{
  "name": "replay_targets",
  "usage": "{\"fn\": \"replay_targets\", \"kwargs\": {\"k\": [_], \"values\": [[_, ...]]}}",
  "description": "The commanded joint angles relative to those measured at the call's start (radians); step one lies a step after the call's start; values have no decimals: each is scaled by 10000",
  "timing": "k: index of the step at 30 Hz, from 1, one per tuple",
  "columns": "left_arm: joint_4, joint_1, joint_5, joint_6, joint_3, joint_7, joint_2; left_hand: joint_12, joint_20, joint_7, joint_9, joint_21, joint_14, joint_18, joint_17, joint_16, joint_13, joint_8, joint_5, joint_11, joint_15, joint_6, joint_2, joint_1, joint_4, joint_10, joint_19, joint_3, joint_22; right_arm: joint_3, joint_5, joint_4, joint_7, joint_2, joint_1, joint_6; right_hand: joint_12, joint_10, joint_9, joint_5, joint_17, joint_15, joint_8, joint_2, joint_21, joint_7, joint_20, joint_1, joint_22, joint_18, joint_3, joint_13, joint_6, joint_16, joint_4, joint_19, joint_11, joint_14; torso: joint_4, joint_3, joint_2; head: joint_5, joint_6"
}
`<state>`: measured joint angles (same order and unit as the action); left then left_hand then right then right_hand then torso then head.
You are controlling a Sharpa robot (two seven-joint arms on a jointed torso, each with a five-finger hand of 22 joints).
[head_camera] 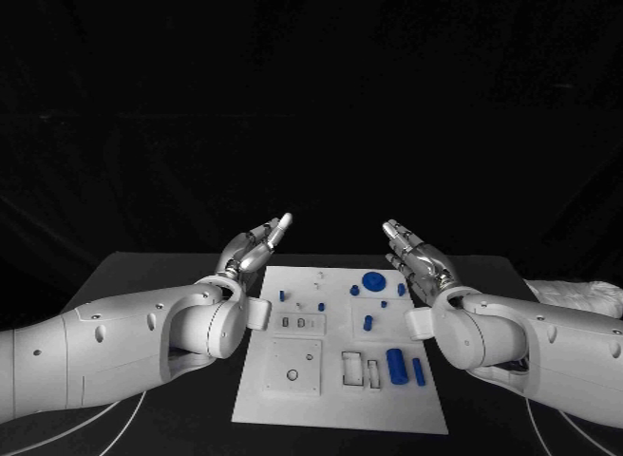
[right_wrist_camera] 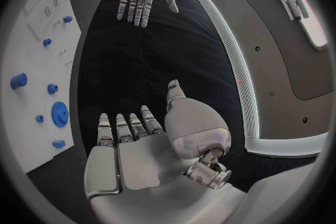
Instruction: Assemble the parts on the task board
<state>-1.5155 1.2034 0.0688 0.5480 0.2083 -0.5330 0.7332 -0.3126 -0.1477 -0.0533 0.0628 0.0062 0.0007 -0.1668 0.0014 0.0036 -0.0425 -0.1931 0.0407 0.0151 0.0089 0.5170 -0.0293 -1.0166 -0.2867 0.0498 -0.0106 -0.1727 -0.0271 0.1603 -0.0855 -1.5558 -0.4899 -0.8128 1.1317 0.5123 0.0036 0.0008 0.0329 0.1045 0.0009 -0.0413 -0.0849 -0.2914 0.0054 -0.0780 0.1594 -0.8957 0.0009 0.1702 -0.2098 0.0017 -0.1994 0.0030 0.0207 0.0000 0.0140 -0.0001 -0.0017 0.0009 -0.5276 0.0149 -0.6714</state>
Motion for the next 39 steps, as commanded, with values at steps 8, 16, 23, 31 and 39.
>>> {"fn": "replay_targets", "kwargs": {"k": [8,16,23,31,39], "values": [[47,144,451,-1365,131,-419,-66,16,-174,100,-14,-2,-7,-107,-14,-36,1,0,58,-85,78,-109,193,-196,-80,5,6,92,210,556,-904,64,177,-131,339,-3318,103,12,35,34,-9,-293,-177,-15,-54,184,358,-24,-9,81,-75,35,-235,-30,184,0,-498,1,-1,1,6,1,-5],[67,150,-110,-2049,129,-507,257,365,-351,535,-81,-3,-7,-98,-14,-36,53,222,62,-423,319,-773,476,-31,-98,-148,7,327,211,596,639,-98,212,-667,399,-4087,422,79,41,6,-9,-544,-276,7,-54,248,588,-88,-9,107,-231,110,-312,-30,165,0,-1041,1,17,-5,14,-43,-265],[18,158,-673,-2386,128,-383,427,581,-393,791,-106,-5,-7,-102,-14,-36,77,348,62,-479,500,-1180,546,71,-97,-227,11,471,212,595,1460,-321,114,-963,530,-4176,1044,182,48,43,155,-772,-327,105,-13,280,888,-956,25,109,-693,204,-397,125,-502,38,-1370,71,22,-13,25,-37,-370],[-163,189,-1631,-2789,126,-43,746,321,-928,1104,-103,392,378,-159,164,219,27,362,59,329,933,-1466,613,133,-100,-107,-705,626,-76,598,3314,-610,676,-1404,1247,-3686,4353,1400,645,1822,2081,-939,-1796,346,2384,575,1280,-3662,1263,111,-502,835,-3412,2806,317,4234,-1560,2594,31,-18,-16,-80,-569],[-607,429,-2772,-2658,126,296,1268,-3347,-1153,389,-27,2566,5610,-177,1757,3493,-807,79,86,1581,1281,-1258,539,295,-80,2682,-4721,629,-1215,606,8092,-720,3072,-1491,2315,-3382,7794,3675,931,1654,4436,-1067,-2194,482,3527,1038,870,-4726,1704,122,-39,2248,-4206,6595,948,7339,-2041,5343,39,-98,-284,-44,-797]]}}
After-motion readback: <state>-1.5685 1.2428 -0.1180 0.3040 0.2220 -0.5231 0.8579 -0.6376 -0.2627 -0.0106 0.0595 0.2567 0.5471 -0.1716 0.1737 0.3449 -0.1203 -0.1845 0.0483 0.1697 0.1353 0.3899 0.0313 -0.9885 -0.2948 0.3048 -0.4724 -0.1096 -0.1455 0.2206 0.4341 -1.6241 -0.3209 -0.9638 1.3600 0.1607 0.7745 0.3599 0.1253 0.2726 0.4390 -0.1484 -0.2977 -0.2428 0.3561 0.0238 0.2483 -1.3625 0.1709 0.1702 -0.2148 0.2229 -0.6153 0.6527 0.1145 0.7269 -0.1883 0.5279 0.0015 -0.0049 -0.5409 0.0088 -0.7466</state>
